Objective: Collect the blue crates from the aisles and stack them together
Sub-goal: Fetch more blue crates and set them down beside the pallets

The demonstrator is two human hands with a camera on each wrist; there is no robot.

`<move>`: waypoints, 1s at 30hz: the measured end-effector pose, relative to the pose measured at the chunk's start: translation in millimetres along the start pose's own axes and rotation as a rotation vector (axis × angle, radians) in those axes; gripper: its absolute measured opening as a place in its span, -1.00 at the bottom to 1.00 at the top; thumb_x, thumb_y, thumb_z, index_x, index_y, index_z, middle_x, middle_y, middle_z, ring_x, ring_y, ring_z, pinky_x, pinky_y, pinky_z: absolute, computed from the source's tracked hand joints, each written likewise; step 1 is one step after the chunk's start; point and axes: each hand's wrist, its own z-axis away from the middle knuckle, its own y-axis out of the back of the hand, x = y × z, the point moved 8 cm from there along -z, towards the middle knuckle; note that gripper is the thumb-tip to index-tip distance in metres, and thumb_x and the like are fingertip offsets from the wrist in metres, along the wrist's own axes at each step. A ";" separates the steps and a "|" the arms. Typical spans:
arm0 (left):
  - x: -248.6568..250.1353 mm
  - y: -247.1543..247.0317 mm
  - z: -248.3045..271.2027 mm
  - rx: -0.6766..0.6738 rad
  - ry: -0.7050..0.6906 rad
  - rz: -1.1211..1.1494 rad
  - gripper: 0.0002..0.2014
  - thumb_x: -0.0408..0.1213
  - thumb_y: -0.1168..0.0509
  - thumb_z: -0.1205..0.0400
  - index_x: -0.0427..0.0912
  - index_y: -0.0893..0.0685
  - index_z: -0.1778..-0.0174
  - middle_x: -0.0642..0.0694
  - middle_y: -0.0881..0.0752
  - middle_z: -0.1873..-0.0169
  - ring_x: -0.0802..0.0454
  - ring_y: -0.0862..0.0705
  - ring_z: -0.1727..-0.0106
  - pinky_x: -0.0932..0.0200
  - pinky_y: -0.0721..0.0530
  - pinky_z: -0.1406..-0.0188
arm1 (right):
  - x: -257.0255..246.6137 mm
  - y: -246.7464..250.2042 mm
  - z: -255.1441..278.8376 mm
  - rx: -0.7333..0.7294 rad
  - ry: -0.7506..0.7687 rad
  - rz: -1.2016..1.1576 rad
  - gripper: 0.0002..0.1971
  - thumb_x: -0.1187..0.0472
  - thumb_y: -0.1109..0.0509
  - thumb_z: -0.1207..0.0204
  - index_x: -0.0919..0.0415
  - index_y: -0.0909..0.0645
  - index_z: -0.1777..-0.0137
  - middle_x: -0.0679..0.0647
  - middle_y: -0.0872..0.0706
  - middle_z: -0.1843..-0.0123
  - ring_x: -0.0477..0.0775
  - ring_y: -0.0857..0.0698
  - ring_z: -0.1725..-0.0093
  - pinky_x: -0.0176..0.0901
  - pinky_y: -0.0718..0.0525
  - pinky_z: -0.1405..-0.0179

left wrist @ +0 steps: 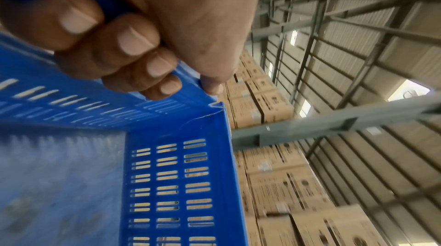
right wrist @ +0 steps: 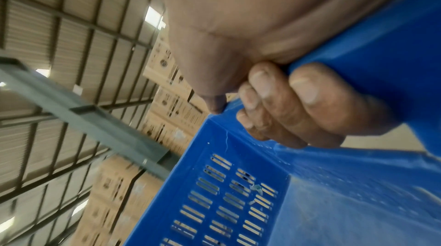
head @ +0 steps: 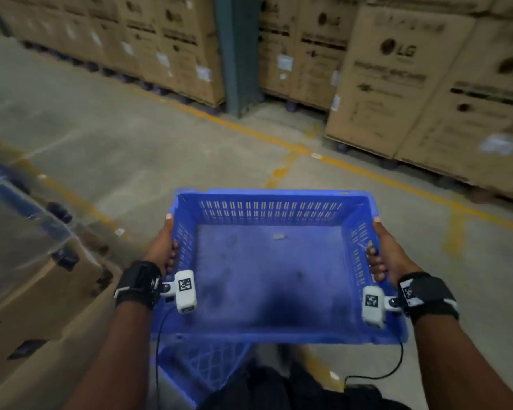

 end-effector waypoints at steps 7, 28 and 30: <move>61.8 -156.2 26.3 -0.298 -0.118 -0.189 -0.29 0.64 0.02 -0.48 -0.03 -0.33 0.46 0.05 -0.23 0.68 0.11 -0.12 0.70 0.35 -0.09 0.68 | 70.0 140.8 53.2 0.204 -0.022 -0.246 -0.24 -0.71 -0.07 -0.33 0.07 -0.23 0.41 -0.03 -0.10 0.57 -0.02 -0.04 0.67 -0.32 -0.06 0.69; 64.1 -738.7 346.8 -1.194 -0.408 -0.804 -0.28 0.66 -0.09 -0.40 -0.04 -0.34 0.42 0.03 -0.20 0.58 0.07 -0.10 0.62 0.26 -0.04 0.63 | 373.6 440.5 302.0 0.994 -0.124 -1.061 -0.27 -0.69 -0.15 -0.31 0.04 -0.24 0.38 -0.05 -0.15 0.59 -0.05 -0.07 0.67 -0.33 -0.03 0.64; 54.6 -784.9 385.5 -1.280 -0.438 -0.872 -0.28 0.66 -0.12 -0.37 -0.03 -0.34 0.42 0.03 -0.21 0.56 0.08 -0.10 0.62 0.28 -0.03 0.64 | 393.9 437.6 321.5 1.063 -0.135 -1.166 -0.27 -0.69 -0.15 -0.32 0.04 -0.24 0.39 -0.05 -0.14 0.59 -0.05 -0.07 0.67 -0.35 -0.05 0.67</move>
